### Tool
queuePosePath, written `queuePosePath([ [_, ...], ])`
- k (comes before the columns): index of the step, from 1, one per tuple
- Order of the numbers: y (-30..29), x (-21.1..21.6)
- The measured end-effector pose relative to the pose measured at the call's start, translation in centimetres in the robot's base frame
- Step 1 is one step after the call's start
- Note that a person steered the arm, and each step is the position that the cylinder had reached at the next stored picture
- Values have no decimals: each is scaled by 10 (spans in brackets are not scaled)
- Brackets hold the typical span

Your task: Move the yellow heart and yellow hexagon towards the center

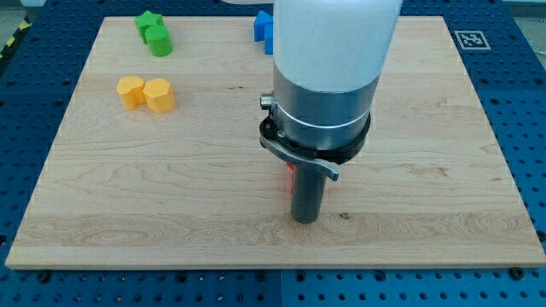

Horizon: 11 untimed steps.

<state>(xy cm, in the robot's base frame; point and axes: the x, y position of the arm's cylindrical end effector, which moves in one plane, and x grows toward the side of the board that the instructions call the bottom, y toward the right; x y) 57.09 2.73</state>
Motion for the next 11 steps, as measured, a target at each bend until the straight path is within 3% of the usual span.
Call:
queuePosePath([
  [2,-108,-10],
  [4,-207,-105],
  [5,-249,-108],
  [7,-315,-167],
  [11,-262,-194],
])
